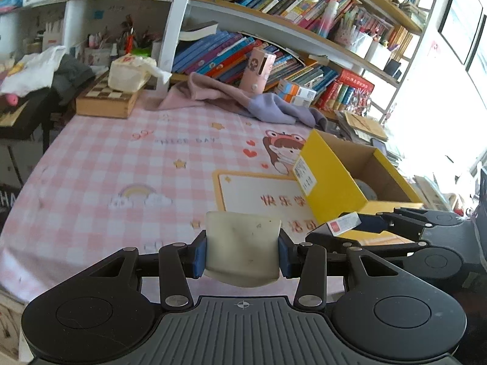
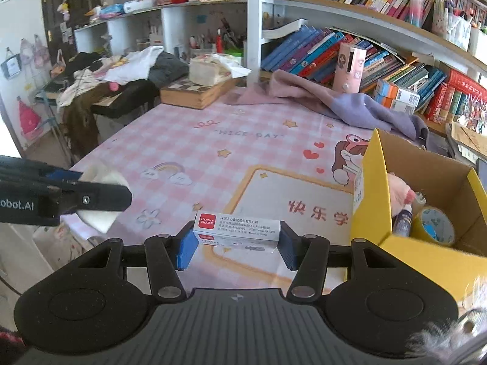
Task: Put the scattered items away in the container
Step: 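Carry the soap bar with the left tool while the right tool carries the medicine box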
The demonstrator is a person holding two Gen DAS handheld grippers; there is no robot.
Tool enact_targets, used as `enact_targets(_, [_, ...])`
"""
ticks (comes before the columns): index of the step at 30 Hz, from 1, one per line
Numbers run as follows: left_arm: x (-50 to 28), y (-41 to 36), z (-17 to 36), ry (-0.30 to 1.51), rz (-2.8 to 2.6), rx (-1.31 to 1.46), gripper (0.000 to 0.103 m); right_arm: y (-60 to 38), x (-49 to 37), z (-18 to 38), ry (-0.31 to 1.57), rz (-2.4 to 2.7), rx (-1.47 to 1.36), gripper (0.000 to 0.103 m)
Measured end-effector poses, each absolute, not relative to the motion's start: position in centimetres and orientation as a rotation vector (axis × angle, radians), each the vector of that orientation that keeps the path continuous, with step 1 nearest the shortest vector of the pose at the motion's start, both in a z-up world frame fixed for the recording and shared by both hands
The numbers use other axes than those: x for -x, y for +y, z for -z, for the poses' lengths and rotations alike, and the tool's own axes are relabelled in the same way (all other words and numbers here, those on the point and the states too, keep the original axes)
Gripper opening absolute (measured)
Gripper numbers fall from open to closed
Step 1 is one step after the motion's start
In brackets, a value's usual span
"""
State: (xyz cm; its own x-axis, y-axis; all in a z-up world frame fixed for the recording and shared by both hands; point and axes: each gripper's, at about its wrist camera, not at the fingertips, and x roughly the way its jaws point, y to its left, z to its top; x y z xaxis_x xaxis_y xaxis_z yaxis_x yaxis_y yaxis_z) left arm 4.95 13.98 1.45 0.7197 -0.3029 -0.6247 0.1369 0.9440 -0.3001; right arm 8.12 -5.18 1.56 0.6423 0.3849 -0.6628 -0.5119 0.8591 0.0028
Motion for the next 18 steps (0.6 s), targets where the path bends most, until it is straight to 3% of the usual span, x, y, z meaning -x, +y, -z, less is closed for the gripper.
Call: enact_targets(18, [-0.6, 8.1, -0.9, 0.764, 0.445, 0.216, 0.043, -11.0, -0.2, -2.0, 0.722, -0.348, 0.154, 0.052])
